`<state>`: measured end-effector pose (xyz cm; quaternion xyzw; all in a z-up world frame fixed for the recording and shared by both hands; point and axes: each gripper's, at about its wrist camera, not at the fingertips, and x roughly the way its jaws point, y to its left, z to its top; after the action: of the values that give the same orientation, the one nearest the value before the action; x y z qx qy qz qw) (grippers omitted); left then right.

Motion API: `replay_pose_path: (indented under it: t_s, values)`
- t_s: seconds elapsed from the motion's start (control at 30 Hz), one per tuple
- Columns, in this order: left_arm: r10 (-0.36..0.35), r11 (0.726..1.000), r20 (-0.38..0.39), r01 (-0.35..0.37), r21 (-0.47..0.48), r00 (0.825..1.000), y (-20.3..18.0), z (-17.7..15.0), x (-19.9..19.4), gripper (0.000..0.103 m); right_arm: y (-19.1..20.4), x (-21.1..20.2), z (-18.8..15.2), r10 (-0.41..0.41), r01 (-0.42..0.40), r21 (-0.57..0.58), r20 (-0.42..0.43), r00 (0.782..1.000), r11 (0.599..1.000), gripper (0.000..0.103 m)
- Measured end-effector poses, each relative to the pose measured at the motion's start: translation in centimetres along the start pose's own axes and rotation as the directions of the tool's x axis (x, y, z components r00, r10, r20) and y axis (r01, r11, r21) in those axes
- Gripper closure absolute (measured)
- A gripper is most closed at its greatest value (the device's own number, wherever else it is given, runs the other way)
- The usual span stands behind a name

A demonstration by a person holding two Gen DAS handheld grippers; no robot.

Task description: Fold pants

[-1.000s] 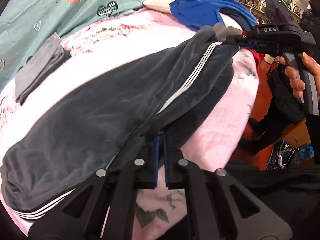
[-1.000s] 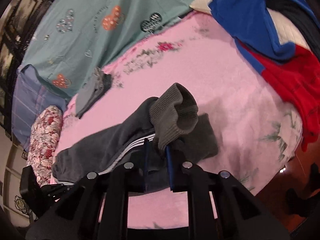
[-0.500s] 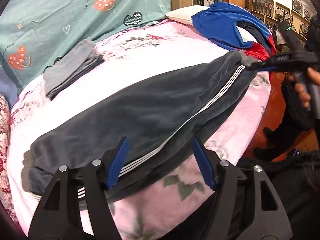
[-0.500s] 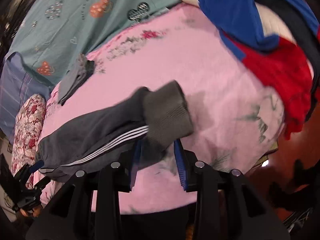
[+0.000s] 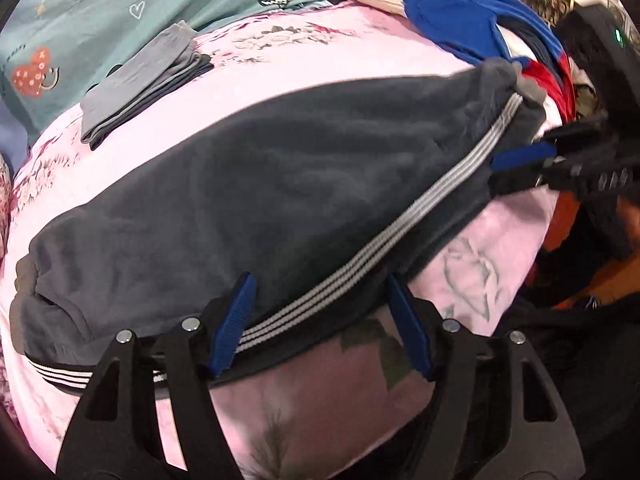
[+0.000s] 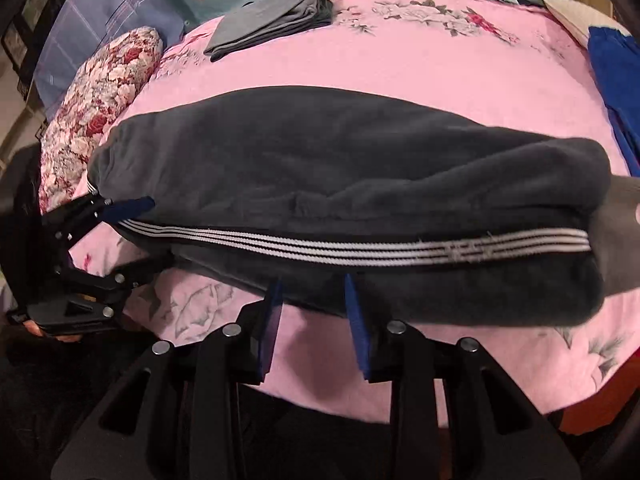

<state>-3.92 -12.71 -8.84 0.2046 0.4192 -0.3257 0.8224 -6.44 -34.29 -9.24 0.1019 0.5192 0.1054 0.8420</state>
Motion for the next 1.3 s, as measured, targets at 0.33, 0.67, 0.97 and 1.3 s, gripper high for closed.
replay_pose_path:
  t_s: [0.33, 0.67, 0.97, 1.3]
  values:
    - [-0.064, 0.998, 0.155, 0.061, 0.021, 0.986, -2.3, 5.0, -4.4, 0.023, -10.5, -9.8, -2.4, -0.12, 0.013, 0.378, 0.263, 0.957, 0.926, 0.039]
    - [-0.07, 0.998, 0.035, 0.07, -0.007, 0.997, -4.3, 6.7, 3.8, 0.023, -16.1, -4.9, -2.8, -0.06, -0.098, 0.53, 0.273, 0.96, 0.842, 0.039]
    - [-0.086, 0.996, 0.043, 0.088, -0.027, 0.995, -3.7, 6.5, 3.8, 0.022, -15.5, -5.0, -2.4, -0.059, -0.138, 0.485, 0.369, 0.927, 0.864, 0.079]
    - [0.012, 0.988, 0.134, 0.009, -0.151, 0.991, 2.3, 4.5, -2.4, 0.023, 4.2, -9.8, 5.3, -0.091, 0.118, -0.036, 0.428, 0.899, 0.992, 0.081]
